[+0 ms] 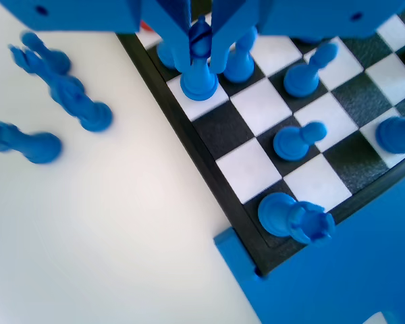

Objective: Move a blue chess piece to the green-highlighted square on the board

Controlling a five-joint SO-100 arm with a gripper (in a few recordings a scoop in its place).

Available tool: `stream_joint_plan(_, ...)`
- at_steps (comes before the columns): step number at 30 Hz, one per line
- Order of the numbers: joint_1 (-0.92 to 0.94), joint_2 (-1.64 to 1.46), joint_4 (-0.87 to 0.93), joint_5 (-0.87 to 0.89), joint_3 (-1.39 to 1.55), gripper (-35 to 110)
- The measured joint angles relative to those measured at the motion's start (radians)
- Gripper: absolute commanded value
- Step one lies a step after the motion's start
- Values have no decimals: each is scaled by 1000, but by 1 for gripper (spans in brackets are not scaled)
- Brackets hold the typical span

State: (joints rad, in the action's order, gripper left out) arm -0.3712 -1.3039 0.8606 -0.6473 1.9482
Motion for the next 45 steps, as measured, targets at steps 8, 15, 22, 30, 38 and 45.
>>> stream_joint_plan(8, 26, -77, 204, -20, -152, 1)
stream_joint_plan(15, 126, -143, 344, -72, -207, 1)
stream_joint_plan(22, 279, -141, 330, -110, -216, 1)
stream_joint_plan(30, 370, 9, 241, -135, -282, 1)
stream_joint_plan(38, 345, 91, 176, -127, -311, 1)
stream_joint_plan(45, 287, 120, 118, -124, -311, 1)
